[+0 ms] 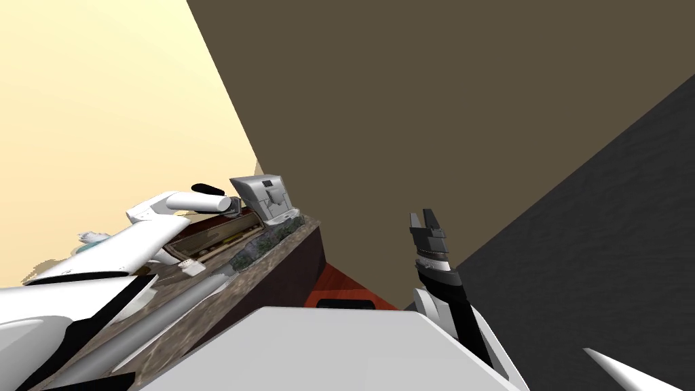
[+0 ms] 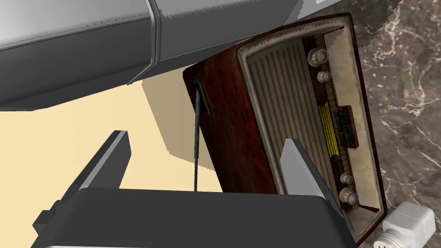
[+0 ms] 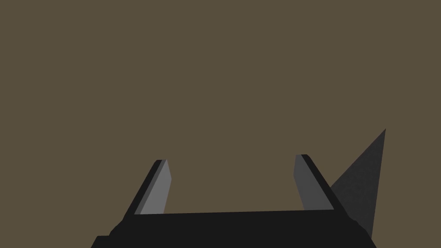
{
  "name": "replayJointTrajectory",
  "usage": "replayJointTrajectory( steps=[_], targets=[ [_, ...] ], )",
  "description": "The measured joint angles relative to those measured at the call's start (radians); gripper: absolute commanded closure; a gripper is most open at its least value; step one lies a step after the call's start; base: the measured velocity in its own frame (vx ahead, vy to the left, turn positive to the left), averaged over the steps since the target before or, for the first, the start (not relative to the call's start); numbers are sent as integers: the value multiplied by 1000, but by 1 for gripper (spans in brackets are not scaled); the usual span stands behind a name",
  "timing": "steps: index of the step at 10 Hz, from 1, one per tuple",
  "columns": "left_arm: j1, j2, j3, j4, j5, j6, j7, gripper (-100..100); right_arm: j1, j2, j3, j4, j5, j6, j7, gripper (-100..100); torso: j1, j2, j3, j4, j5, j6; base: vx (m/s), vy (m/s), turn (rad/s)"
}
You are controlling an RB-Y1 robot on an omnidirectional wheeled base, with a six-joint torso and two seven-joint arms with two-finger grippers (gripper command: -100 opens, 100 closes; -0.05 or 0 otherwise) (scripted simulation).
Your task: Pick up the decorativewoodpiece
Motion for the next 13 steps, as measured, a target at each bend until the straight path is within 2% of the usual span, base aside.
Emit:
replayJointTrajectory(
  steps=[1, 2, 4, 6, 8, 9, 11, 13],
  targets=[
    [-10, 1, -3, 20, 2, 4, -5, -100, 0, 0, 0, 0, 0, 0, 0, 0, 1, 1, 1, 0, 0, 0, 18, -21, -66],
    [-40, 15, -7, 55, 16, 23, -8, -100, 0, 0, 0, 0, 0, 0, 0, 0, 0, 0, 0, 0, 0, 0, 24, -21, -53],
    [-86, 37, -12, 118, 35, 78, -3, -100, 0, 0, 0, 0, 0, 0, 0, 0, -1, -1, 0, 0, 0, 1, 30, -26, -52],
    [-98, 46, -11, 157, 44, 132, 5, -100, 0, 0, 0, 0, 0, 0, 0, 0, 0, 0, 0, 0, 0, 0, 22, -16, -48],
    [-138, 64, -14, 221, 64, 183, 5, -100, 0, 0, 0, 0, 0, 0, 0, 0, 0, -1, 0, 0, 0, 0, 19, -13, -13],
    [-131, 66, -10, 221, 67, 206, 9, -100, 0, 0, 0, 0, 0, 0, 0, 0, 0, 0, 0, 0, 0, 0, 21, -19, -72],
    [-166, 84, -11, 275, 87, 260, 11, -100, 0, 0, 0, 0, 0, 0, 0, 0, 0, 0, 0, 0, 0, 0, 27, -21, -62],
    [-225, 93, -27, 357, 98, 311, 8, -100, 0, 0, 0, 0, 0, 0, 0, 0, -1, -1, 0, 0, 0, 0, 19, -15, -25]
  ],
)
